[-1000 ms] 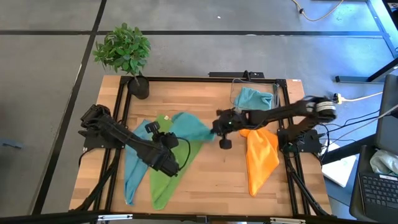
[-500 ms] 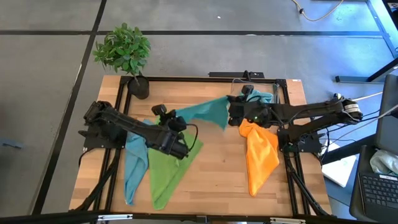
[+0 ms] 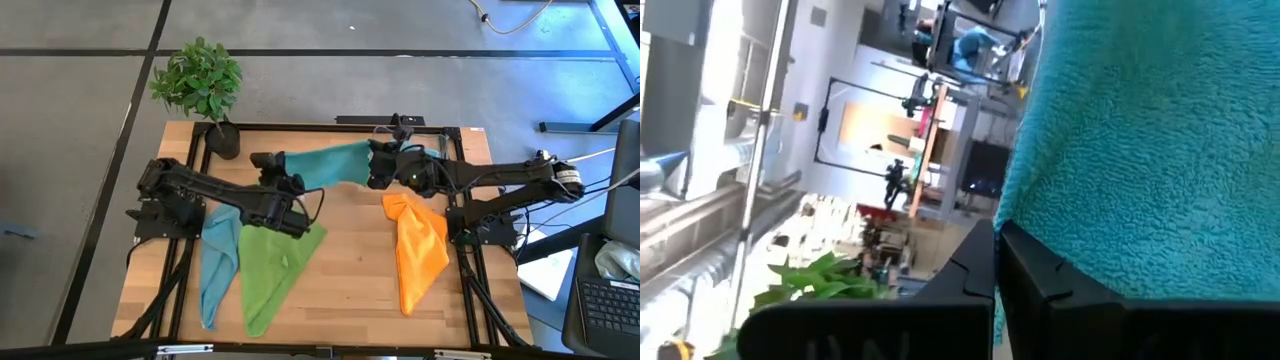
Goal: Fold microfiber towels
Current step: Fold the blue Fold the blue microfiber towel
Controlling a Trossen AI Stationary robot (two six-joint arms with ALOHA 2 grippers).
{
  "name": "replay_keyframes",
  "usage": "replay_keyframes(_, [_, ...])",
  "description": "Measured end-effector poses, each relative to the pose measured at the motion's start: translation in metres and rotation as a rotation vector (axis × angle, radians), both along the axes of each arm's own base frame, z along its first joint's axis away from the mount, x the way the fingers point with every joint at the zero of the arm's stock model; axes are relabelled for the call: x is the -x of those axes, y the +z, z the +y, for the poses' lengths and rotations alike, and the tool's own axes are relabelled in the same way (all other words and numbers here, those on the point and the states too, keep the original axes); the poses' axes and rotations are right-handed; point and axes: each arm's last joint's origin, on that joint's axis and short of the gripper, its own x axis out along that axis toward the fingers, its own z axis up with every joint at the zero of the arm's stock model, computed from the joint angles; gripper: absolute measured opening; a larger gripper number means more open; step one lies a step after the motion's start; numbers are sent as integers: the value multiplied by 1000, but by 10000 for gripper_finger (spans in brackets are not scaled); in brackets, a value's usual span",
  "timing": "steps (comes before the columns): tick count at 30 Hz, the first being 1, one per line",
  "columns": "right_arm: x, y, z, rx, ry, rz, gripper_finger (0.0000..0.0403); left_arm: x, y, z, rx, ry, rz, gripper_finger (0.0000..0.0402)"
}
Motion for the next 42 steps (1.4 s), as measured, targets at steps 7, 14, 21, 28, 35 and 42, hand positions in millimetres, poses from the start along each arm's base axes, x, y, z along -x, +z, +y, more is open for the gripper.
replay_keyframes(7, [1, 4, -27, -41, 17, -63, 10, -1, -1, 26, 13, 77, 90, 0])
replay_keyframes(14, [7, -3, -21, -162, 153, 0, 11, 3, 2, 23, 106, 78, 89, 0])
replay_keyframes(21, [20, -32, 18, -648, 387, 196, 11, 11, -7, -31, 538, 8, 91, 0])
replay_keyframes(28, [29, -65, 60, -1026, 561, 298, 12, 9, -20, -107, 894, -151, -79, 0])
replay_keyframes(35, [43, -98, 91, -1205, 546, 358, 12, 5, -52, -173, 1039, -288, -99, 0])
replay_keyframes(42, [51, -121, 106, -1310, 634, 320, 12, -4, -99, -189, 994, -262, 37, 0])
